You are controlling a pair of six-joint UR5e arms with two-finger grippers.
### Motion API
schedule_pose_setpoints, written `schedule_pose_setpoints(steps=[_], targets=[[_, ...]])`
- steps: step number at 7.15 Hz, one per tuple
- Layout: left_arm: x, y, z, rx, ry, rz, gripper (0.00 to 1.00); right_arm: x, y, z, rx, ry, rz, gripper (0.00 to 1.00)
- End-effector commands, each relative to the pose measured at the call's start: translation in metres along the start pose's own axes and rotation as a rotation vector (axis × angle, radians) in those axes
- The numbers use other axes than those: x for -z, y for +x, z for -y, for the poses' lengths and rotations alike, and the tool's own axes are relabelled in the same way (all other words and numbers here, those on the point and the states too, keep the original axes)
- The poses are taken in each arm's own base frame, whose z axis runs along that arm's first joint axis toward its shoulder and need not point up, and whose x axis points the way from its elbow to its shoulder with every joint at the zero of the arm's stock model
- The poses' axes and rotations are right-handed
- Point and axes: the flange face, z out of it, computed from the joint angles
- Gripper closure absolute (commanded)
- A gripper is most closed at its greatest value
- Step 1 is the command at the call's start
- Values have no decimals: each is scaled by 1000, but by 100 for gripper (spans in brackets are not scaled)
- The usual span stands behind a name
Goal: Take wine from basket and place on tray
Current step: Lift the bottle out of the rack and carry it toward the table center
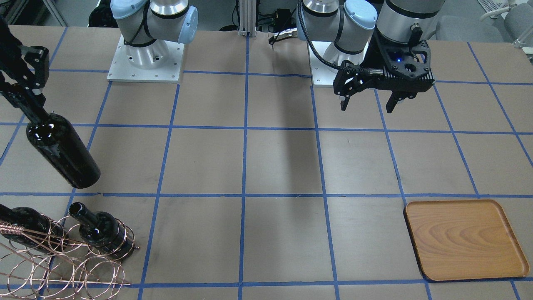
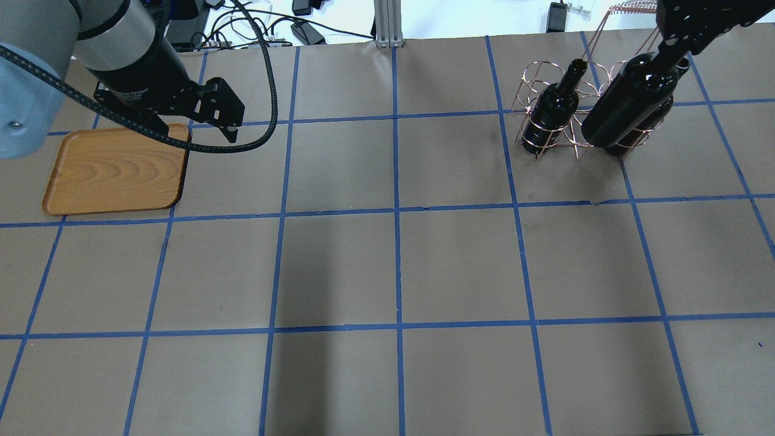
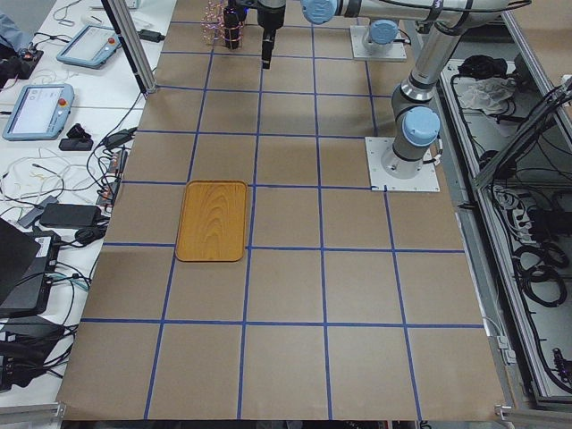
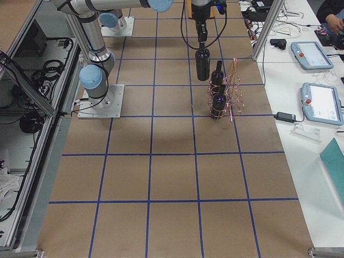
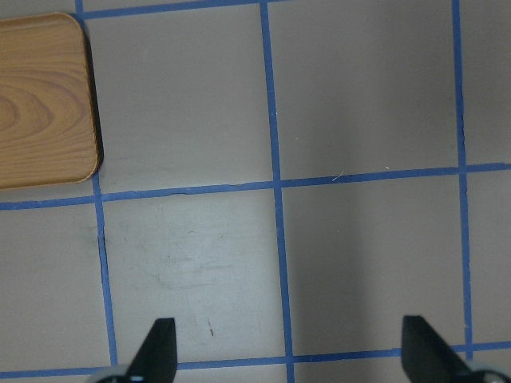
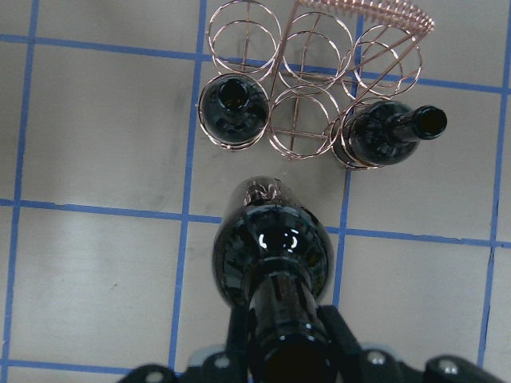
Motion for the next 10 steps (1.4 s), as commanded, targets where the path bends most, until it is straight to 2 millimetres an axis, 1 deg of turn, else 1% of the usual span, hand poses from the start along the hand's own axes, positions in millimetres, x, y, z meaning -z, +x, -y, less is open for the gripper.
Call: schedule_pose_setpoints(steps=[1,2,3,4,5,6,7,8,9,10], targets=[[5,-3,-2,4,12,5,0,-6,-64,1,-54,-19,22,100],[7,-3,-3,4,12,6,0,-16,-96,4,-88,-38,32,100],[7,-5,-4,-54,9,13,0,-28,-137,7,-118,-56,38,100],[8,-5,-5,-89,10,15,0,-46,-185,14,-127,-49,44,100],[11,-6,-6,-97,16,16,0,-68,-227,19,-158,-55,50,100],[11,-16,-7,-77,6,18,0,-87,-260,17,-156,-83,47,100],[12,-26,-7,-57,7,19,0,-102,-296,10,-157,-101,43,100],[11,-27,-7,-54,4,17,0,-115,-334,2,-165,-95,48,100],[7,-27,-10,-52,-4,15,0,-125,-357,-4,-153,-99,46,100],[3,-29,-12,-51,-11,14,0,-135,-367,-6,-162,-114,43,100]])
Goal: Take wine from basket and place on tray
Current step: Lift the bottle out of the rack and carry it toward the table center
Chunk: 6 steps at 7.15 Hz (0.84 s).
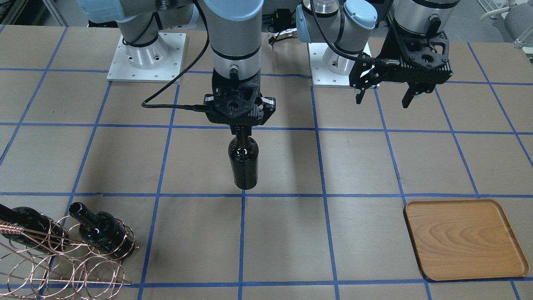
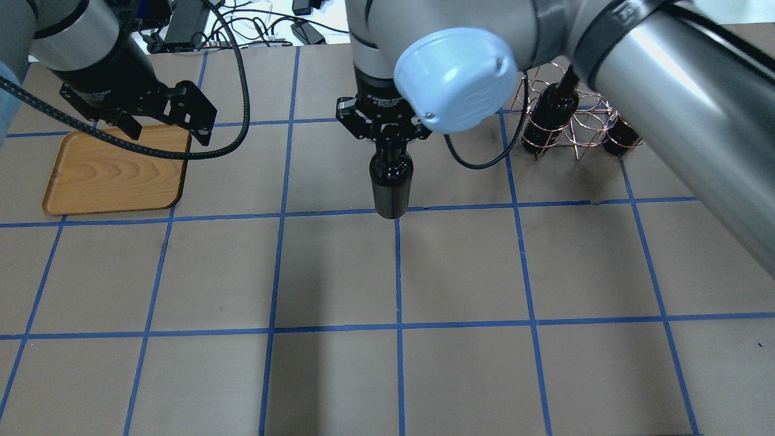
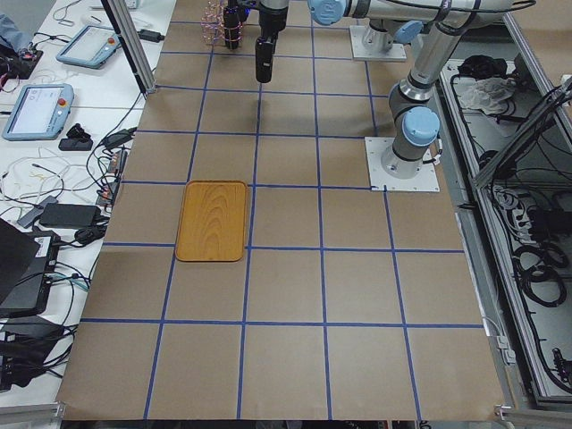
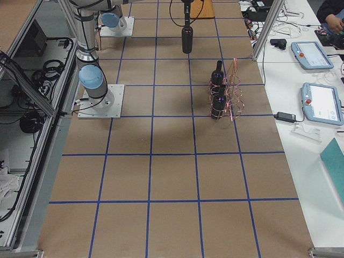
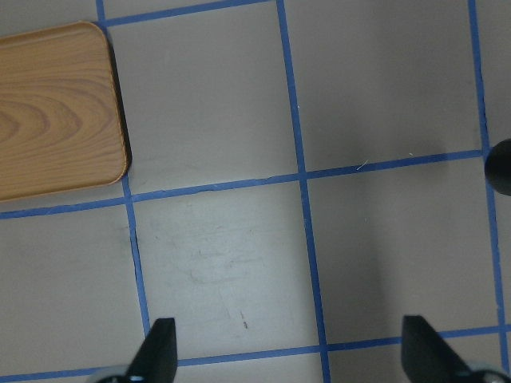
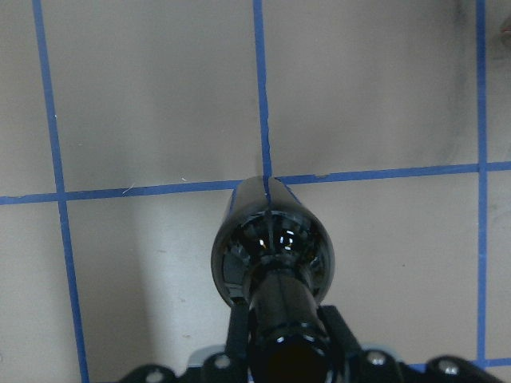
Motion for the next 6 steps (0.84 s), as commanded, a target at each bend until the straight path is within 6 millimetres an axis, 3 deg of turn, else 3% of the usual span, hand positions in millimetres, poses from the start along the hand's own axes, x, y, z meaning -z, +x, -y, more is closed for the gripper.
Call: schedule_pose_setpoints(steps=[1,2,6], targets=[[-7,-1,-3,-2,-10,-4,0,-30,-43,-19,8,-22,-9,100],[-5,0,-6,-2,-8,-3,0,-38,-53,-23,4,-23,-9,100],[-6,-2,-6,1,-10,-3,0,-51,-61,-35,4,-44,-21,100]])
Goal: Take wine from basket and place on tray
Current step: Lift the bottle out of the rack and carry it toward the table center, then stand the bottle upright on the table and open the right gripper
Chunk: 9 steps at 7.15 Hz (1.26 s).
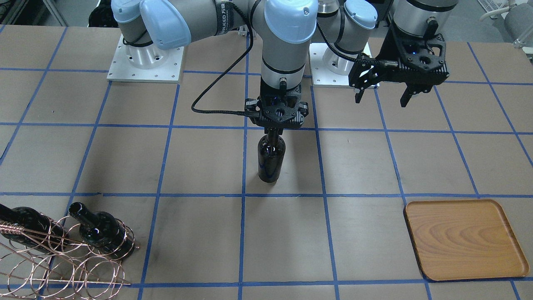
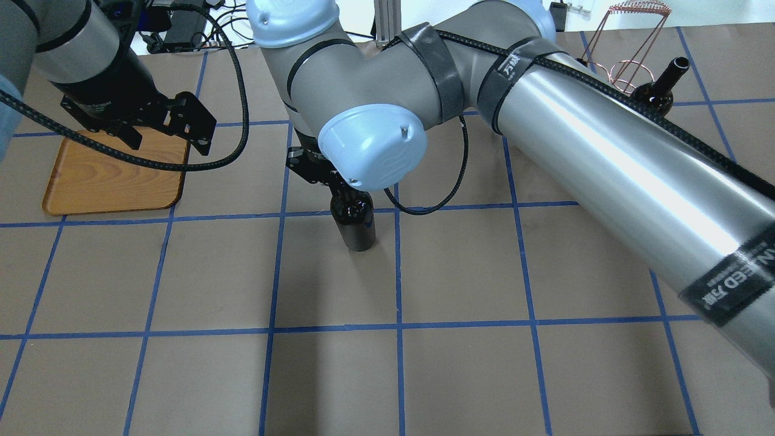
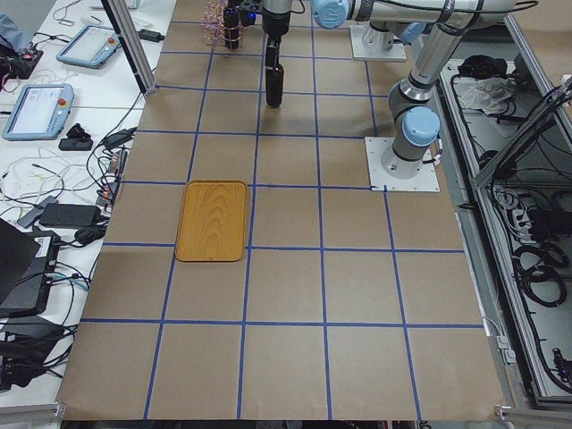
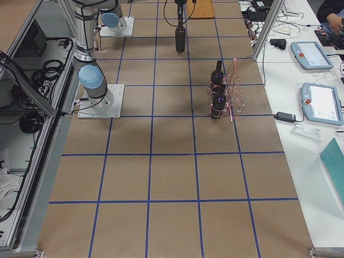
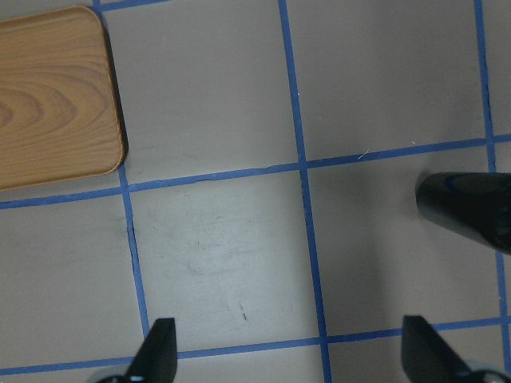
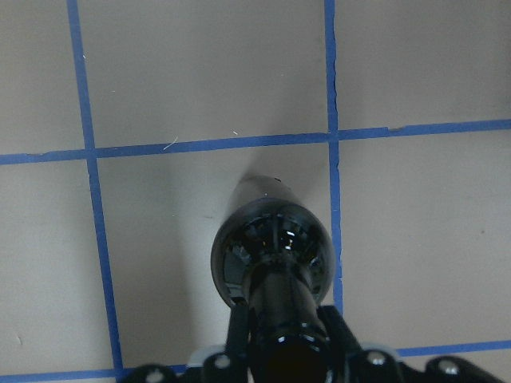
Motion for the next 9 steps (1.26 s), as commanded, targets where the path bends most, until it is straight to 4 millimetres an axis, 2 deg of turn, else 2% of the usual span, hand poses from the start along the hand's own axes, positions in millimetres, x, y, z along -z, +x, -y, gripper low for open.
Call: schedule_pose_setpoints(steps=[1,4,5,6,7,8,9], targets=[[0,0,0,1,0,0,0,-4,-2,-4,2,-8,0,100],[1,0,-1,1,2,0,0,-4,-6,-6,4,-21,30,100],[1,0,-1,1,2,0,0,-5,-6,-5,7,-20,28,68],[0,0,0,1,0,0,0,-8,-4,-6,1,-20,28,44],[0,0,0,1,-1,-2,0,-6,-5,-5,-5,-7,38,1],[0,0,0,1,1,-4,0,-3,-4,-6,-5,-7,43,0],[1,0,0,3,5,-7,0,10,2,-3,-14,14,52,0]])
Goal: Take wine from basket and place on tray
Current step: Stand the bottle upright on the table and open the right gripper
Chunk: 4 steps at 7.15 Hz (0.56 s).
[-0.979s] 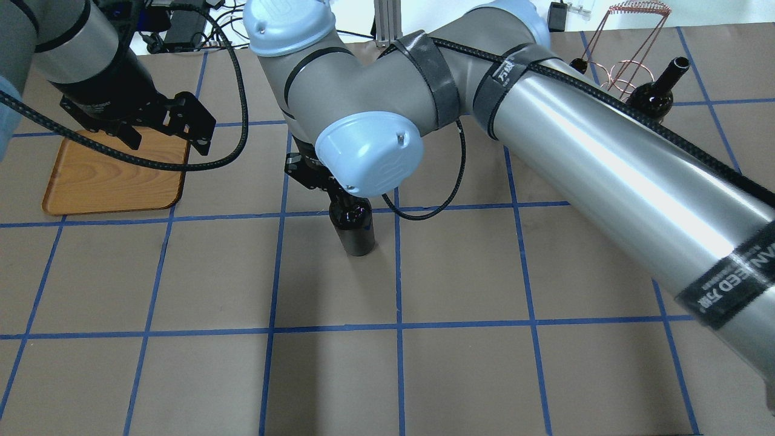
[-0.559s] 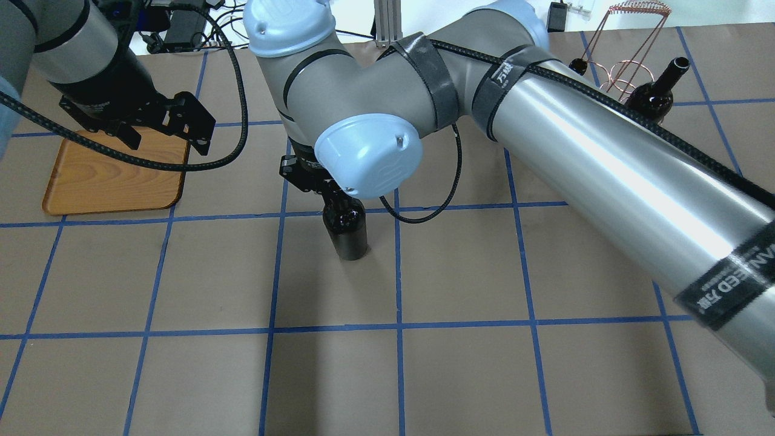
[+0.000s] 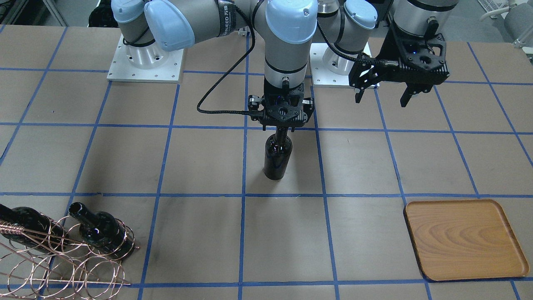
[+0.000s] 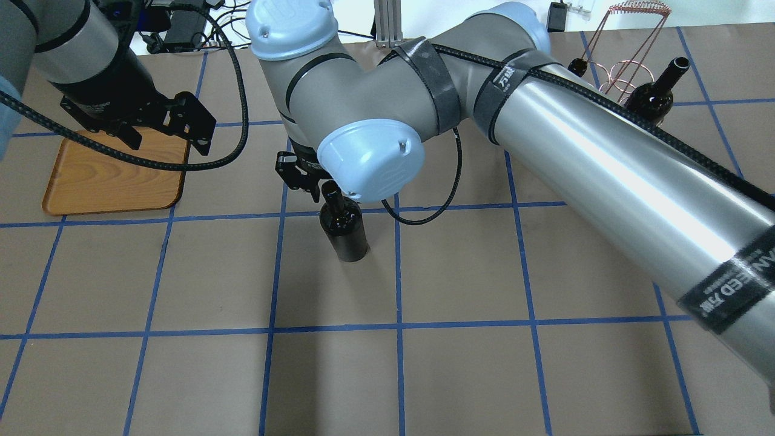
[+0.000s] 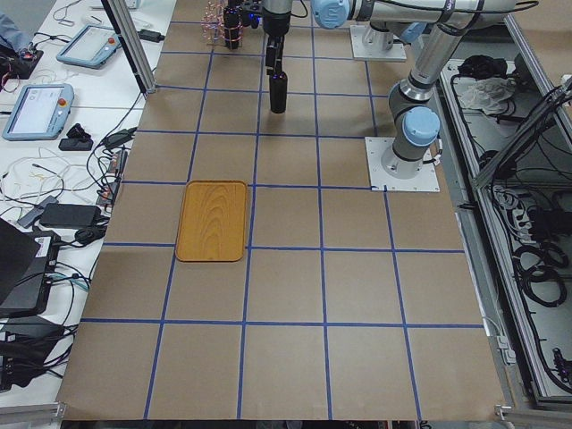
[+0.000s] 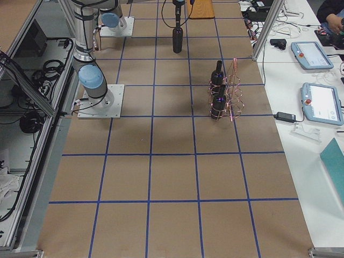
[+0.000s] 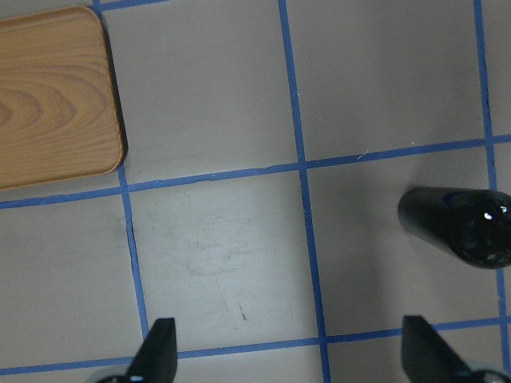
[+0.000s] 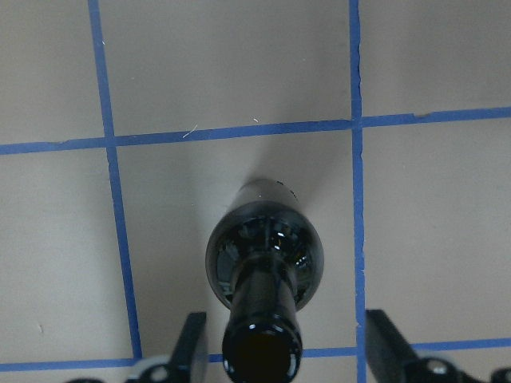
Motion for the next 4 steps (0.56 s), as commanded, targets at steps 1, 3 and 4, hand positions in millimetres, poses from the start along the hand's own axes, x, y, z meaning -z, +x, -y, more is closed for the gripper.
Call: schedule_pose_setpoints(steps=[1,3,4], targets=[[1,2,0,15,4,-5,0,44,24,6,-30,69,29,0],[2,5,-7,141,-31,-12,0,111,115,40,-41,161,51,0],[-1,6,-4,199,-39,-13,0,126,167,61,-14,177,31,0]])
